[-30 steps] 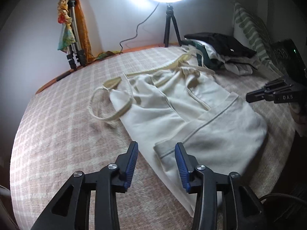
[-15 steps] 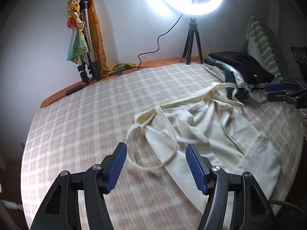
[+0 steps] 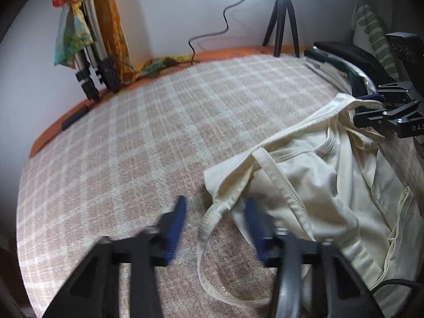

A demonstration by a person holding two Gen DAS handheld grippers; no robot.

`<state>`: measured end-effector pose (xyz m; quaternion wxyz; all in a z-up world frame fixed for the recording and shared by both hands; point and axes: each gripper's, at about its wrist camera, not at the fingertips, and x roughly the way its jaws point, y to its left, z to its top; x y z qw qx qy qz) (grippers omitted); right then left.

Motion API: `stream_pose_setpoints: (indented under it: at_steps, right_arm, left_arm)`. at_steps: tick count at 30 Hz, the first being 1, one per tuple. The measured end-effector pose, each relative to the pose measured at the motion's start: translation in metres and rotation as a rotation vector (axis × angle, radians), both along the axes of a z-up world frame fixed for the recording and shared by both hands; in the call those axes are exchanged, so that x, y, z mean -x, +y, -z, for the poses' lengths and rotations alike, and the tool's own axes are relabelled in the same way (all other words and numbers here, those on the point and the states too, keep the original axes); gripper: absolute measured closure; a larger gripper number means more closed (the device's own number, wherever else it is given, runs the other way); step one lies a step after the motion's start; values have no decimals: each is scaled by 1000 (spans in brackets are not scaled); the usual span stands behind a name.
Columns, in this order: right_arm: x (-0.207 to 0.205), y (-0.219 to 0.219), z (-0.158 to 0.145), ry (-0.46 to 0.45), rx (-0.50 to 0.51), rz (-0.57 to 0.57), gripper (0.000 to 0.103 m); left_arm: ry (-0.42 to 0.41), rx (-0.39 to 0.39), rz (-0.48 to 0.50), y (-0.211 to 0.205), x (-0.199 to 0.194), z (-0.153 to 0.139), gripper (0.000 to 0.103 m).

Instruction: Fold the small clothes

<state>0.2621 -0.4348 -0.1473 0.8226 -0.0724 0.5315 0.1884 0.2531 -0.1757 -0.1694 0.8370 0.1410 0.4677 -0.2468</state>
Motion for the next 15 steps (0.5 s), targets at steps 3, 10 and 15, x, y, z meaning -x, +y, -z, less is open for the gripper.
stream_pose_setpoints:
  at_steps: [3,10,15]
  right_arm:
    - [-4,2,5,26,26,-1,97]
    - [5,-12,-38,-26,-125,50,98]
    - [22,-19,-68,-22,-164,84,98]
  left_arm:
    - [18,26,18,0,-1,-1,97]
    - [63,110,-7,7,-3,-24,98]
    - [50,120,-10,10,10,-48,99]
